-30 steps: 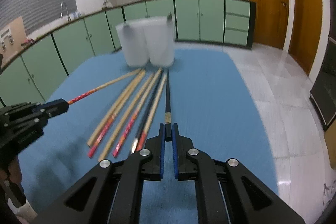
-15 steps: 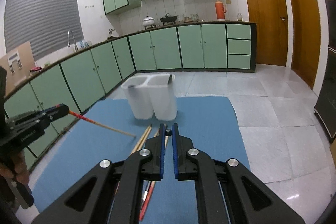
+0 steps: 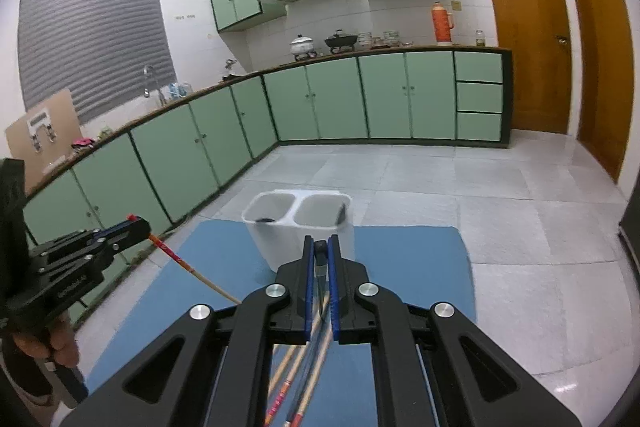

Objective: Organize utensils
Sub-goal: 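Lift both chopsticks and drop them into the white utensil holder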

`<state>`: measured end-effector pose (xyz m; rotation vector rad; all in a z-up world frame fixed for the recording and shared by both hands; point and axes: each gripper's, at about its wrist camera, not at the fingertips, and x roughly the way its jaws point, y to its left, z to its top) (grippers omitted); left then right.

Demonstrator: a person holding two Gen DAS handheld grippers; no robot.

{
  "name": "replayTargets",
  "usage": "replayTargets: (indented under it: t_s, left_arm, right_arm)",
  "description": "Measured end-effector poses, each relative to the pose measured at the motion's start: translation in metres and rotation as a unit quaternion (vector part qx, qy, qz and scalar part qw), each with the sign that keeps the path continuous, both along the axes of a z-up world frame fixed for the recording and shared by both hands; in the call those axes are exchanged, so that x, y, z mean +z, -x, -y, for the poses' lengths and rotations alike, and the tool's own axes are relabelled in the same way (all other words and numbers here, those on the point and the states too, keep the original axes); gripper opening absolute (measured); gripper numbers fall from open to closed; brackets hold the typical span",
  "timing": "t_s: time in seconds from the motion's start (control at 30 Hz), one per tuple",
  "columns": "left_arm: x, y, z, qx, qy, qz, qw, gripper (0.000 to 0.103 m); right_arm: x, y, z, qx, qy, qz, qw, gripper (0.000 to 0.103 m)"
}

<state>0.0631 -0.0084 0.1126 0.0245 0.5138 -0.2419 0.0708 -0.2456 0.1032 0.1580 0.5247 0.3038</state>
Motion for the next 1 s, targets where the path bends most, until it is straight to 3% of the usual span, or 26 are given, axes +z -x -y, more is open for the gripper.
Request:
replayTargets:
  t_s: [0.47, 0.77, 1.0]
  left_arm:
    - [0.049, -0.012, -0.018, -0.007, 0.033, 0.048, 0.9983, 0.005]
    - [0.094, -0.022, -0.026, 0.003, 0.050, 0.106, 0.9931, 0.005]
    - [0.110, -0.059, -0.012, 0.006, 0.052, 0.126, 0.9906, 0.005]
  right_arm:
    - [0.046, -0.004, 0.001, 0.038, -0.005, 0.043, 0.998, 0.006]
    - [0.099, -0.031, -0.006, 0.043, 0.005, 0.099, 0.994, 0.006]
    - [0.118, -0.071, -0.017, 0.028, 0.008, 0.119, 0.992, 0.006]
